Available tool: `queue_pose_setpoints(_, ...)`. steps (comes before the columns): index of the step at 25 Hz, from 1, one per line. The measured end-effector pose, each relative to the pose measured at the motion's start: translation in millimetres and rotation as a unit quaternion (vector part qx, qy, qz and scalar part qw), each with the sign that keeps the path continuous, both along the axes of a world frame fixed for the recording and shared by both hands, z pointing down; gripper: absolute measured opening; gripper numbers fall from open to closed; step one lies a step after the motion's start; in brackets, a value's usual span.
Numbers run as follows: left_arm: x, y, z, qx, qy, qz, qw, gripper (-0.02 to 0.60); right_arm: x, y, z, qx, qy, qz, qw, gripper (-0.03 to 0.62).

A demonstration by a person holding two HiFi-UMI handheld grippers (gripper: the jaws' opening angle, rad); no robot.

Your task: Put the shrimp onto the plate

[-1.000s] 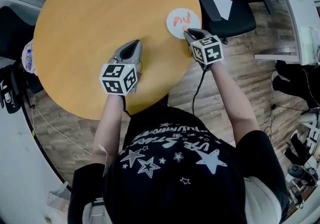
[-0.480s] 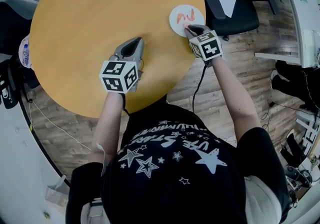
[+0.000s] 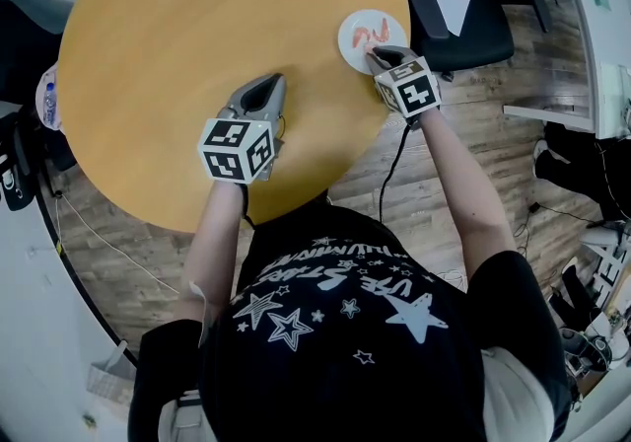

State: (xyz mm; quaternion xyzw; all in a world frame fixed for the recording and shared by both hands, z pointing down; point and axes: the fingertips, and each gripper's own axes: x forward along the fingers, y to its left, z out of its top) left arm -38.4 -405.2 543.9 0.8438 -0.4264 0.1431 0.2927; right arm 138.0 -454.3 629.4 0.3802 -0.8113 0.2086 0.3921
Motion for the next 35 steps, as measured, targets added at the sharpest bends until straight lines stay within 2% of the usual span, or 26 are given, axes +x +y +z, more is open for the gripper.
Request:
queue_pose_setpoints(20, -5, 2, 0, -0.004, 0.001, -0.007, 1.0, 0.002, -1, -2, 1, 0.008, 0.005, -0.011, 1.0, 0.063)
queue_pose_setpoints(35, -5, 7, -3, -0.002, 0.0, -0.016, 0.9999, 0.002, 9, 0, -1, 0.006, 0.003, 0.005, 1.0, 0.083)
